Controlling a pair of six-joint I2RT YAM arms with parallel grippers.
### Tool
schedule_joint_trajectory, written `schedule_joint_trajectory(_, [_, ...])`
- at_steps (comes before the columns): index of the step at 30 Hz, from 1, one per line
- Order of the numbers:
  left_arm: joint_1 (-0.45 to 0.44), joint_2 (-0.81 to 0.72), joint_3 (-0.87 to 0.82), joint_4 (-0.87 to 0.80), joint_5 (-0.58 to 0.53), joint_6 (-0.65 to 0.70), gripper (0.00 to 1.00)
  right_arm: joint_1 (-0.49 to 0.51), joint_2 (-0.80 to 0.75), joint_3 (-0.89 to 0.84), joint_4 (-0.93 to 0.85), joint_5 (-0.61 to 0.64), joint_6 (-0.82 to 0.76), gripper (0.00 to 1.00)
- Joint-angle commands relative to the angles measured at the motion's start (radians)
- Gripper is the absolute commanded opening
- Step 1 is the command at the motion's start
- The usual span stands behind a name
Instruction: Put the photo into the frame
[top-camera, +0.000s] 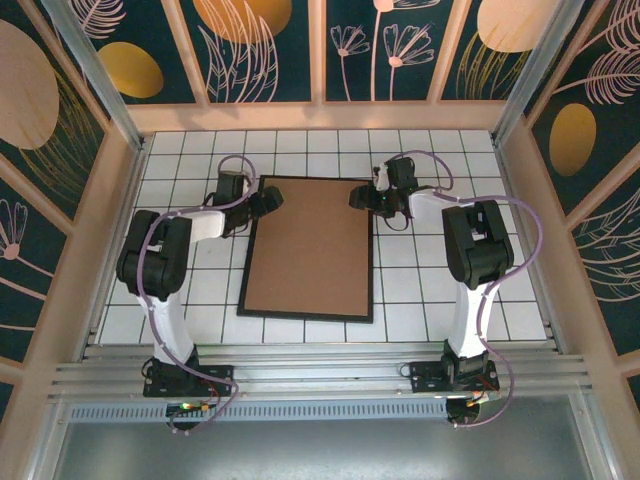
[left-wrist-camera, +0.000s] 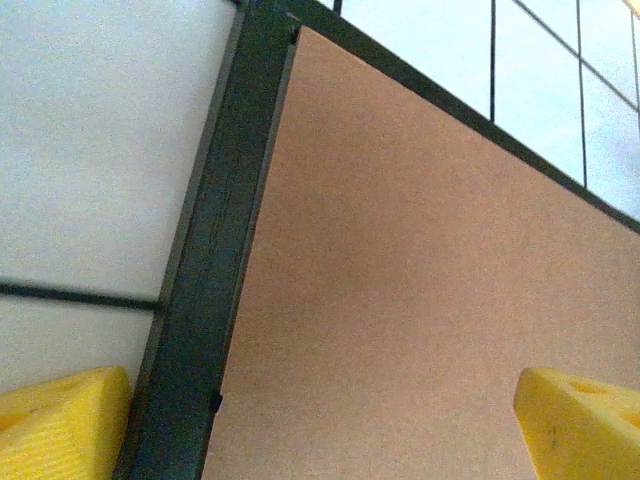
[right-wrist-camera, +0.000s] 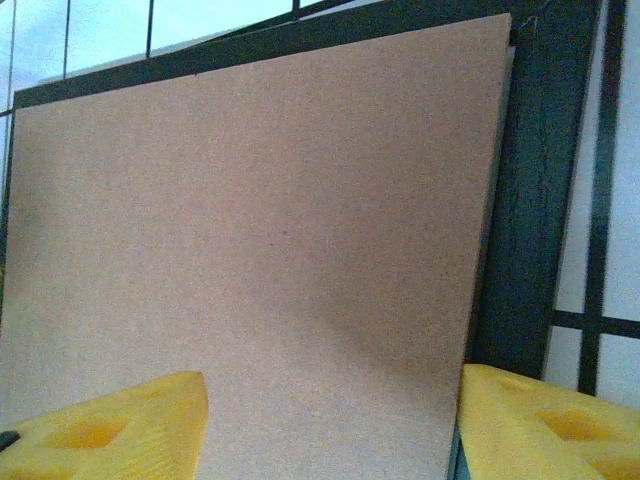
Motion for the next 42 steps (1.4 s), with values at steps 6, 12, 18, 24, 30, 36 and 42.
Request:
schedule_joint_trajectory(6, [-0.020,0.160,0.218,-0.003,0.136,0.037,0.97,0.034,-0.135,-0.123,-0.022,-0.022,0.022,0.67])
schedule_joint_trajectory(12, [-0.020,0.202,0.358,-0.125,0.014,0.141,0.98,0.020,-0.244,-0.210,-0.062,0.072,-0.005,0.69])
schedule_joint_trajectory(18, [-0.019,0.065,0.324,-0.198,-0.335,0.218,0.98,-0.034,-0.314,-0.195,-0.076,0.237,-0.092,0.75])
schedule_joint_trajectory(24, [-0.020,-0.221,0.029,-0.156,-0.456,0.115,0.99,-0.066,-0.216,-0.082,0.009,0.245,-0.163,0.82])
schedule_joint_trajectory(30, [-0.020,-0.507,-0.310,-0.187,-0.445,-0.040,0.98,-0.069,-0.028,0.096,0.034,0.134,-0.187,0.89])
schedule_joint_trajectory(36, [-0.031,-0.713,-0.525,-0.322,-0.421,-0.161,0.98,-0.068,0.115,0.238,-0.018,0.082,-0.207,0.89])
schedule_joint_trajectory(42, [-0.044,-0.867,-0.586,-0.509,-0.420,-0.227,0.98,-0.068,0.176,0.282,-0.028,0.034,-0.199,0.89])
